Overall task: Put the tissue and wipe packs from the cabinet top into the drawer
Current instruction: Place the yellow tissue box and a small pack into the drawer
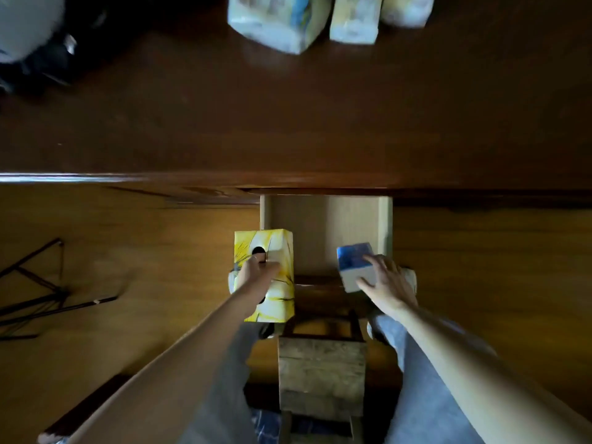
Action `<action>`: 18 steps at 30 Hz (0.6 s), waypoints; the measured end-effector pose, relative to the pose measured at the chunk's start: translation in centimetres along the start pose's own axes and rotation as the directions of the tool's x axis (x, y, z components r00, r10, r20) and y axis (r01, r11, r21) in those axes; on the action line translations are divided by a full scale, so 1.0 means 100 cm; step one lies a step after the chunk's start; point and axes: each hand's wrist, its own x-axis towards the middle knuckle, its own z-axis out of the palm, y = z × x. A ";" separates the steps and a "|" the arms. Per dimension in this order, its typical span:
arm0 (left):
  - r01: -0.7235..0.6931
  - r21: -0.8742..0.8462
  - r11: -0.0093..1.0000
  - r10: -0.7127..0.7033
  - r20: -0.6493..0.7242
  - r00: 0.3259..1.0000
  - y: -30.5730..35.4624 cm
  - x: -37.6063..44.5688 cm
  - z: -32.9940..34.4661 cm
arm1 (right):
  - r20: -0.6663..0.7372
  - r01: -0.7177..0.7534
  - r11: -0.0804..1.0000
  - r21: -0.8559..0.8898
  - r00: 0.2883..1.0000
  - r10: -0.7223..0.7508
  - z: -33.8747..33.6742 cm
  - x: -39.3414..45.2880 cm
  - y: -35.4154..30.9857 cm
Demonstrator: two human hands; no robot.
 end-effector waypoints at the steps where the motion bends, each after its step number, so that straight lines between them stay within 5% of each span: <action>1: -0.022 0.007 1.000 0.022 0.015 1.000 -0.004 0.010 0.008 | -0.025 0.002 1.000 -0.026 1.000 -0.003 0.009 0.010 0.006; 10: -0.300 0.093 0.949 0.289 0.109 0.951 -0.027 0.109 0.081 | -0.016 0.118 0.992 0.038 0.993 -0.118 0.061 0.098 0.034; 16: -0.414 0.169 0.895 0.394 0.136 0.909 -0.029 0.173 0.122 | -0.078 0.275 0.912 -0.304 0.947 -0.312 0.066 0.163 0.051; 18: -0.447 0.189 0.875 0.431 0.118 0.894 -0.028 0.190 0.133 | -0.092 0.243 0.924 -0.296 0.955 -0.281 0.066 0.187 0.050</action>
